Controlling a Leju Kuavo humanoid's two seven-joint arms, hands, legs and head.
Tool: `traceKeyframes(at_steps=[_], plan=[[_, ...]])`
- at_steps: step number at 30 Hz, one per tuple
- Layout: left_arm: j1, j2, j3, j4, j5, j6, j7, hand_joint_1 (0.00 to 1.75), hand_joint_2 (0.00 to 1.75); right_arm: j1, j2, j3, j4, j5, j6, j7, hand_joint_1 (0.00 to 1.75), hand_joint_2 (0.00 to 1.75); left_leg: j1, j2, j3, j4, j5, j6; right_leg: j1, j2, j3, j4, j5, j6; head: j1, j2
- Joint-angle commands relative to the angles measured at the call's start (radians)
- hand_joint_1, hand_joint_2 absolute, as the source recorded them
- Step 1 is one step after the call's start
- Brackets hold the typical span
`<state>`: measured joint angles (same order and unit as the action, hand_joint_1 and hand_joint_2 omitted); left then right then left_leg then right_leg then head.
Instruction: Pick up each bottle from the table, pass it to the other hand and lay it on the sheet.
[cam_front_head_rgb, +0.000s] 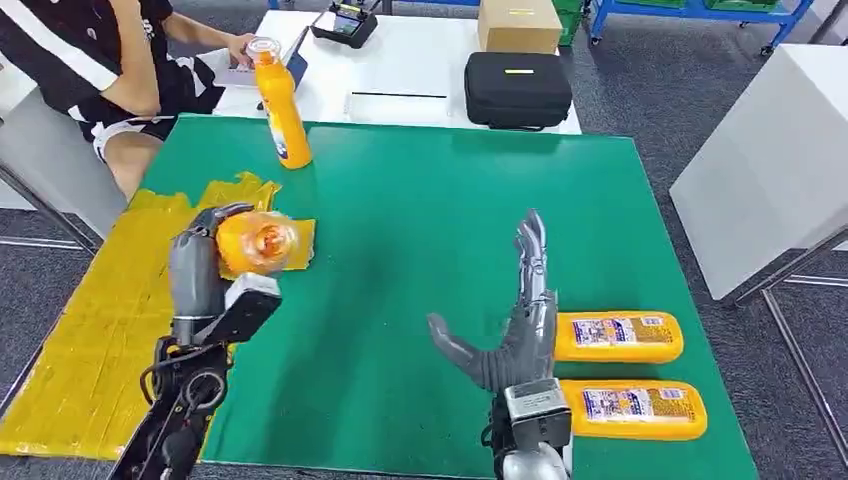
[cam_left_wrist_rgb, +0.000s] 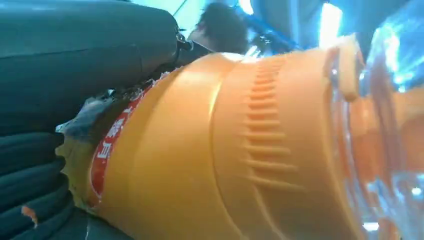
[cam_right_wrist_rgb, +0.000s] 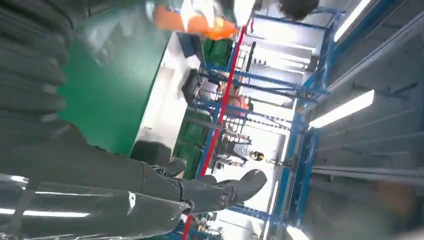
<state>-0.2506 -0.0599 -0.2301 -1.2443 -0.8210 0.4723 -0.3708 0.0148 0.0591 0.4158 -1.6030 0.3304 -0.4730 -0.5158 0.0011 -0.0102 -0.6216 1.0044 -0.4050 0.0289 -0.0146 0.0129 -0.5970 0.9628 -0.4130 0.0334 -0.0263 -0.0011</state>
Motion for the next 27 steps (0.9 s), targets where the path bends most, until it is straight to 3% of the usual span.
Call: traceKeyframes(at_steps=[1, 7, 16, 24, 27], plan=[[-0.131, -0.007, -0.080, 0.265, -0.202, 0.074, 0.088, 1.75, 1.75, -0.018, -0.030, -0.002, 0.009, -0.001, 0.002, 0.011, 0.00, 1.75, 0.000, -0.001, 0.005, -0.001, -0.001, -0.002, 0.000, -0.003, 0.005, -0.001, -0.002, -0.002, 0.000, 0.000], [-0.166, -0.019, -0.087, 0.412, -0.452, 0.118, 0.182, 1.75, 1.75, -0.037, -0.025, 0.002, 0.023, 0.014, -0.005, 0.027, 0.00, 1.75, 0.000, 0.000, 0.004, -0.001, -0.001, -0.002, 0.001, -0.002, 0.004, -0.001, -0.002, -0.001, 0.000, 0.000], [-0.191, -0.015, -0.085, 0.502, -0.580, 0.139, 0.268, 1.75, 1.75, -0.034, -0.023, 0.008, 0.029, 0.023, -0.018, 0.025, 0.00, 1.75, 0.001, 0.000, 0.004, -0.001, -0.001, -0.001, 0.001, -0.002, 0.003, 0.000, -0.002, -0.002, 0.000, 0.000], [-0.191, -0.015, -0.085, 0.502, -0.580, 0.139, 0.268, 1.75, 1.75, -0.034, -0.023, 0.008, 0.029, 0.023, -0.018, 0.025, 0.00, 1.75, 0.001, 0.001, 0.002, 0.000, -0.001, -0.001, 0.001, -0.001, 0.002, 0.000, -0.001, -0.001, 0.000, 0.000], [-0.204, -0.006, -0.082, 0.529, -0.695, 0.122, 0.359, 1.75, 1.75, -0.041, -0.029, 0.015, 0.035, 0.026, -0.027, 0.026, 0.00, 1.75, 0.001, 0.001, 0.005, 0.000, -0.002, -0.002, 0.001, -0.001, 0.005, 0.000, -0.003, -0.002, 0.000, 0.000]])
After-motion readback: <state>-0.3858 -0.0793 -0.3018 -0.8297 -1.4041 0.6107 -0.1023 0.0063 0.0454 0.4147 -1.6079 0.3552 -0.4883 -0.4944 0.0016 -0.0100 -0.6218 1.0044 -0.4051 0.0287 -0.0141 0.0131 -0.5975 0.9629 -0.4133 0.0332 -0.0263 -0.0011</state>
